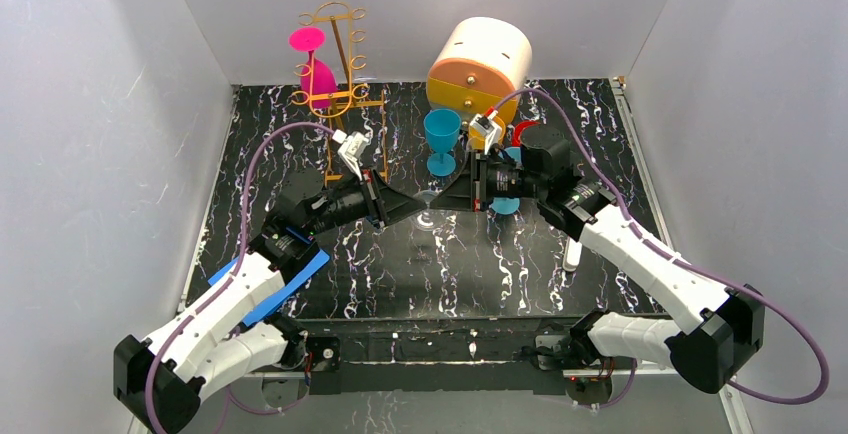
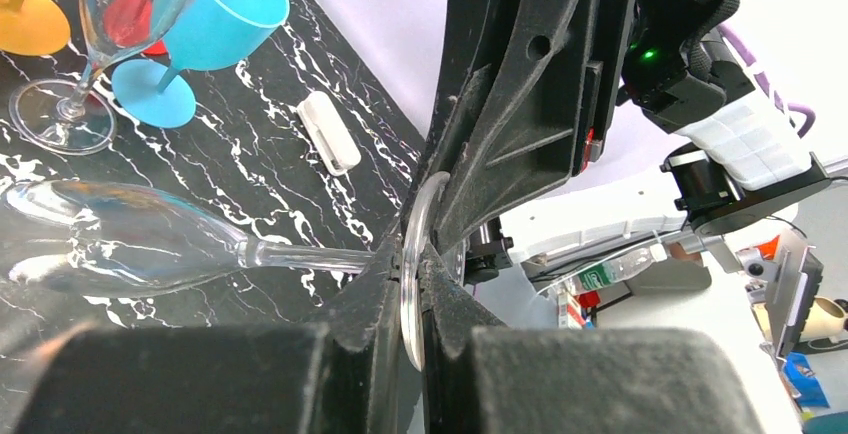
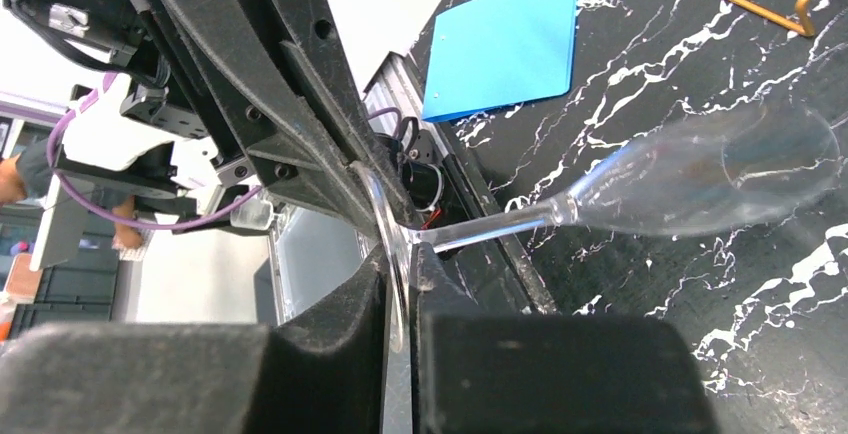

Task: Take the wine glass off the wine glass rack
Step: Place the wine glass at the center of the board.

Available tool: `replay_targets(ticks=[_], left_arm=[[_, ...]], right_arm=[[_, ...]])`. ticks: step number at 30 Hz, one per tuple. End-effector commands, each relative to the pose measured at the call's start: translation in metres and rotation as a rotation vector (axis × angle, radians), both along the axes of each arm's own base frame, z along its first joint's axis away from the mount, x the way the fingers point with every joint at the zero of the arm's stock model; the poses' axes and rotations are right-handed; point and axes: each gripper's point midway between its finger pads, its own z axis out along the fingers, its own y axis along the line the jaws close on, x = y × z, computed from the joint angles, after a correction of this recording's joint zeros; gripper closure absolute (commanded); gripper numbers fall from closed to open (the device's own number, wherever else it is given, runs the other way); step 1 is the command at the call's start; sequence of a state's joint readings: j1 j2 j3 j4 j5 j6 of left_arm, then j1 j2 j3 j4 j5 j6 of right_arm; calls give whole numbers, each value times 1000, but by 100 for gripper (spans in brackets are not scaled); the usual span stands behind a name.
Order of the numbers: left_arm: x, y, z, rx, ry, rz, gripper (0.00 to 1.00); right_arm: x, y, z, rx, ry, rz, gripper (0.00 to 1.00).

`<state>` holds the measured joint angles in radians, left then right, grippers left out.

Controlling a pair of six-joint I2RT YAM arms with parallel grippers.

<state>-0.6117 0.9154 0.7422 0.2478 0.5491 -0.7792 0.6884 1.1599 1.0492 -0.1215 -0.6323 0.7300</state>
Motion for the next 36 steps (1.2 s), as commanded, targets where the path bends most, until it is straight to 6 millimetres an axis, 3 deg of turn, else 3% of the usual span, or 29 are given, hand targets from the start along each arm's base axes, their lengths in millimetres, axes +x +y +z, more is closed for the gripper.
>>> replay_targets(ticks=[1,3,5,10,12,18,20,22,23,27,32,36], left_arm=[[-7,0,21,-38,-73,-29,100],[-7,0,17,-20,-66,-30,100],[-7,1,16,4,-66,-30,100],[-12,6,8,100,-63,-47,71],[-28,2,7,89,-55,-148,65],[-40,-4,2,74,14,-238,62],[-38,-6,3,66,18,-234,67],[-36,-8,-1,72,39,-239,81],[-33,-9,-3,75,46,-226,84],[-27,-8,2,61,17,-189,70],[-24,-12,7,20,20,-183,69],[-24,-13,2,16,31,-188,83]], right_arm=[[-6,1,27,82,-72,64,92],[-7,0,30,95,-76,71,99],[-5,-1,30,101,-82,62,99],[2,-5,29,91,-101,22,99],[4,-5,27,84,-106,13,99],[6,-6,22,58,-123,16,99],[4,-5,23,66,-128,34,99],[3,-5,25,74,-141,43,99],[2,-5,26,81,-149,51,99],[-4,-5,26,86,-151,88,99],[-8,-7,22,88,-156,99,99],[-10,-6,21,91,-155,112,99]])
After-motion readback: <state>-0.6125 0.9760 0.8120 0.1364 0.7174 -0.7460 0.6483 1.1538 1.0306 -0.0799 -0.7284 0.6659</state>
